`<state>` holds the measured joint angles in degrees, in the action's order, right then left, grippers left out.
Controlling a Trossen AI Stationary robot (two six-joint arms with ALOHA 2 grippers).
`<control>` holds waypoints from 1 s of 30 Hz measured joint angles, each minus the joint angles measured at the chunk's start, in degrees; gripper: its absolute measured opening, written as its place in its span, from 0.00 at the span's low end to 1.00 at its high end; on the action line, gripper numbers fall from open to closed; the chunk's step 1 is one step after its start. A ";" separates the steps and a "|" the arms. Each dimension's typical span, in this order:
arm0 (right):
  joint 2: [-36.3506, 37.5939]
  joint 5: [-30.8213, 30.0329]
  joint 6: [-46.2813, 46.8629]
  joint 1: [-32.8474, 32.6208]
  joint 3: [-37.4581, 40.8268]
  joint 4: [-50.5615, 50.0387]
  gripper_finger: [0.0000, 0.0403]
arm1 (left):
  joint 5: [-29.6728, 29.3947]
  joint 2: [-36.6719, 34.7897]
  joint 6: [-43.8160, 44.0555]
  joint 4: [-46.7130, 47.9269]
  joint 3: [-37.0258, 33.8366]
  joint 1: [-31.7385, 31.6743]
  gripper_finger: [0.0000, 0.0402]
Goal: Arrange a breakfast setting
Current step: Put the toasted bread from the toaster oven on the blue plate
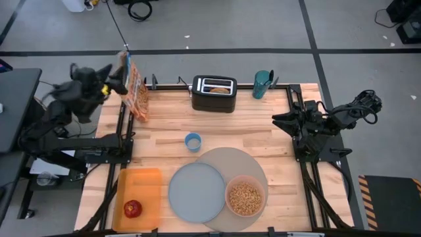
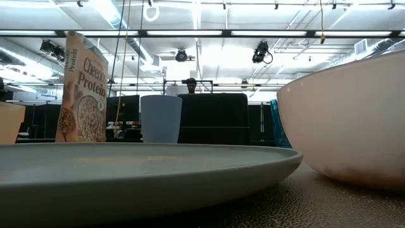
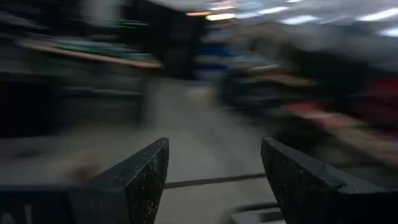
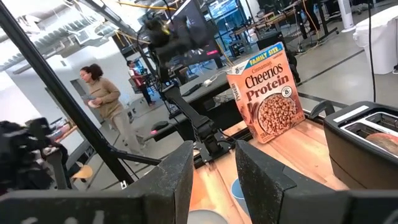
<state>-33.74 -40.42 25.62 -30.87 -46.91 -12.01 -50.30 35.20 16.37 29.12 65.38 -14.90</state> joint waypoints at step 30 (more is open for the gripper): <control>-28.52 38.37 4.52 39.64 -9.60 2.74 0.30 | 35.72 6.37 7.02 -10.31 1.47 -1.19 0.40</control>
<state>-62.26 -2.05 30.14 8.77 -56.51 -9.27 -14.58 41.57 23.39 18.81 66.85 -16.09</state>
